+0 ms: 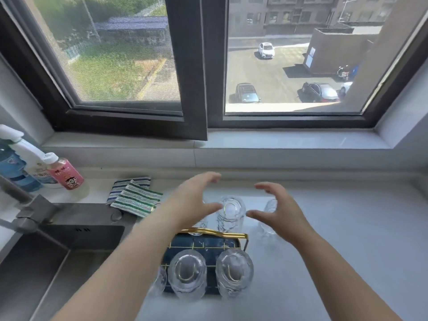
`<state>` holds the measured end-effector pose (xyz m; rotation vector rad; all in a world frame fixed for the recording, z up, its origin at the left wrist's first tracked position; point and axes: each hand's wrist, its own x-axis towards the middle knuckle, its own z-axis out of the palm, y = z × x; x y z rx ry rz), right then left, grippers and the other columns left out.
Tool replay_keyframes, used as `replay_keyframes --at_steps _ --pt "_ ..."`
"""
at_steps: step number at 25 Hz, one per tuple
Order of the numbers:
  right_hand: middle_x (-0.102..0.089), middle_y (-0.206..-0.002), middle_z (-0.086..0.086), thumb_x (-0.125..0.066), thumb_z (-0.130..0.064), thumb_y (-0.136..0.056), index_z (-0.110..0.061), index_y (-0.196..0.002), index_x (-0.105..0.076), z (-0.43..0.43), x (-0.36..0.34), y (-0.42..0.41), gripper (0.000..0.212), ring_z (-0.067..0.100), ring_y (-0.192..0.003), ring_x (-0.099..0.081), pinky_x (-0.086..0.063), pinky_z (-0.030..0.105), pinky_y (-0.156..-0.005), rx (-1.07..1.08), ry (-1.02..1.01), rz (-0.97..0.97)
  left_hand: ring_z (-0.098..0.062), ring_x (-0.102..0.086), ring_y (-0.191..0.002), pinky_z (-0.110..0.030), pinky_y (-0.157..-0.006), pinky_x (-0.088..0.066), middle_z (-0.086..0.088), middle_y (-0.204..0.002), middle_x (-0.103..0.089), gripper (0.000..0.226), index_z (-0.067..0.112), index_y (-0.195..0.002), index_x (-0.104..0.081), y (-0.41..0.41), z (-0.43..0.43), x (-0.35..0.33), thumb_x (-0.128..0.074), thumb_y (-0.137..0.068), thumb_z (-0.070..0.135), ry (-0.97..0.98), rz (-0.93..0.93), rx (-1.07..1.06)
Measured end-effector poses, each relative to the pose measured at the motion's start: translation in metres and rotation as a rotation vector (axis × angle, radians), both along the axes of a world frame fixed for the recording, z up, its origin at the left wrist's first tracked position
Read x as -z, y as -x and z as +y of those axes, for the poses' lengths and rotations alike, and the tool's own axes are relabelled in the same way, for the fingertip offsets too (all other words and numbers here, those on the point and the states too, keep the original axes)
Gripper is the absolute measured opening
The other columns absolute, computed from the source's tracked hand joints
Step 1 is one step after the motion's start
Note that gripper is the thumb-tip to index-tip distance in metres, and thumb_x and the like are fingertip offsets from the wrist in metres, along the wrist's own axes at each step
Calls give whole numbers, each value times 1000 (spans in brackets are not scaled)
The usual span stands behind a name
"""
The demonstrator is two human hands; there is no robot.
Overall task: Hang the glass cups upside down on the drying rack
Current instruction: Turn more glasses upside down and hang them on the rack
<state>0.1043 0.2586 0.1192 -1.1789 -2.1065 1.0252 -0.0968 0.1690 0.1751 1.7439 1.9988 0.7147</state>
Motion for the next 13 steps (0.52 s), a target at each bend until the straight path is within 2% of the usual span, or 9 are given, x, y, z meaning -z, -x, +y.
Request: replay_keyframes --at_steps 2,5,9,13 --pt "-53 -120 -8 -82 -25 -62 -33 -112 -52 3 18 -38 60 10 -115 -48 -33 25 -92 113 80 38 -7 -44 -120 -8 -90 -25 5 -135 -49 65 25 -133 -39 -52 16 4 -71 -77 27 -14 -76 120" --pt "-49 -125 -8 -82 -19 -63 -26 -122 -46 5 43 -78 70 13 -120 -45 -34 27 -96 179 170 39 -16 -35 -132 -22 -103 -27 -2 -147 -33 81 16 -141 -24 -116 47 32 -70 -77 31 215 -81 204" --pt "-46 -130 -10 -81 -23 -64 -27 -128 -39 11 64 -104 76 7 -119 -42 -32 24 -96 180 221 27 -29 -36 -128 -35 -98 -37 -13 -146 -25 86 7 -139 -17 -151 88 65 -72 -75 27 422 21 107" --pt "-45 -134 -7 -79 -20 -67 -24 -132 -35 25 78 -104 78 7 -119 -42 -31 23 -96 153 260 28 -35 -26 -134 -39 -105 -32 -16 -151 -10 104 6 -143 0 -156 119 84 -75 -73 24 503 49 -80"
